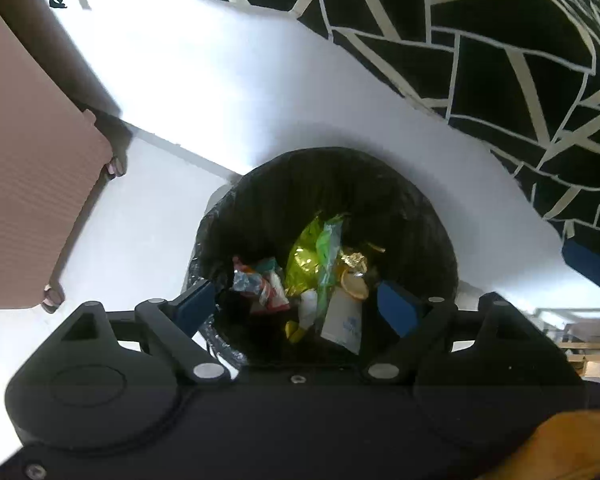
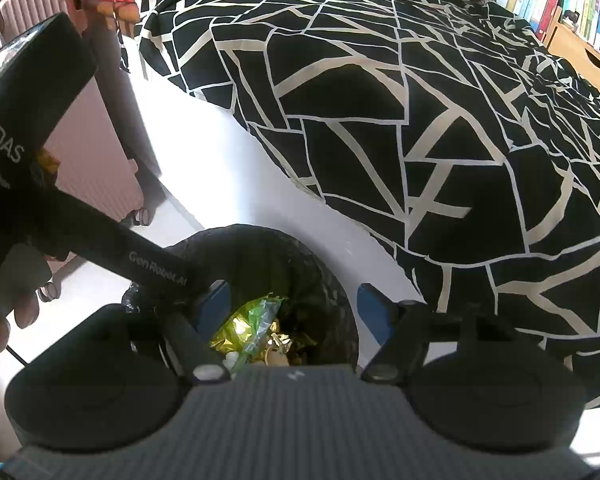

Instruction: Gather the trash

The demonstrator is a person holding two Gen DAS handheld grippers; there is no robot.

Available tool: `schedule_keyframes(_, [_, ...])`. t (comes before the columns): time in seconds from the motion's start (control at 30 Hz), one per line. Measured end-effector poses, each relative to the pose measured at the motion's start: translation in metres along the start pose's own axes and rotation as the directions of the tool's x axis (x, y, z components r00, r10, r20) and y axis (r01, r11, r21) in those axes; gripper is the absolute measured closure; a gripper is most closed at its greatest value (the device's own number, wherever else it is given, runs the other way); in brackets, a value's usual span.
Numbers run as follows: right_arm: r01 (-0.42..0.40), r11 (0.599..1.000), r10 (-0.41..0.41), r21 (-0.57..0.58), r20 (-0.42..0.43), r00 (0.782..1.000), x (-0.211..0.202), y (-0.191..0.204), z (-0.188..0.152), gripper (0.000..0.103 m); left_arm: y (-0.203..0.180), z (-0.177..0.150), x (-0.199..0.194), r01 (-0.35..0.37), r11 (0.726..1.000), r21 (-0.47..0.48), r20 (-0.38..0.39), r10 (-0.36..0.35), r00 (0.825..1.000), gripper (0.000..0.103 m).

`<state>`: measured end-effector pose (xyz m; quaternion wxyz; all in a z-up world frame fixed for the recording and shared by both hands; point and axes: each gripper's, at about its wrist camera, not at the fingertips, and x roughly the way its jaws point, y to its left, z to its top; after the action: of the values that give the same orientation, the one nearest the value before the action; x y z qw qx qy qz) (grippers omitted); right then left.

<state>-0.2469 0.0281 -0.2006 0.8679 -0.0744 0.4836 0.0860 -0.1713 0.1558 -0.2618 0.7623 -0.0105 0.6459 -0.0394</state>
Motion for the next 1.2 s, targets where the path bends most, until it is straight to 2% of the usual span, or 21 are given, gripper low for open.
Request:
schedule_keyframes(0.13, [-0.001,1.000,0.001,0.008,0.003,1.000,-0.0009,0.0012,-0.0007,0.023,0.0004,-0.0023,-0.0011,-0.019,1.000,0.007,0.009,0.019,1.000,0.015])
schedule_keyframes(1.2, [0.006,0.999,-0.006,0.038,0.004,1.000,-0.0054,-0.0043,-0.0058,0.023,-0.0034,-0.0053,-0.0052,-0.002,1.000,0.021,0.018,0.001,1.000,0.015])
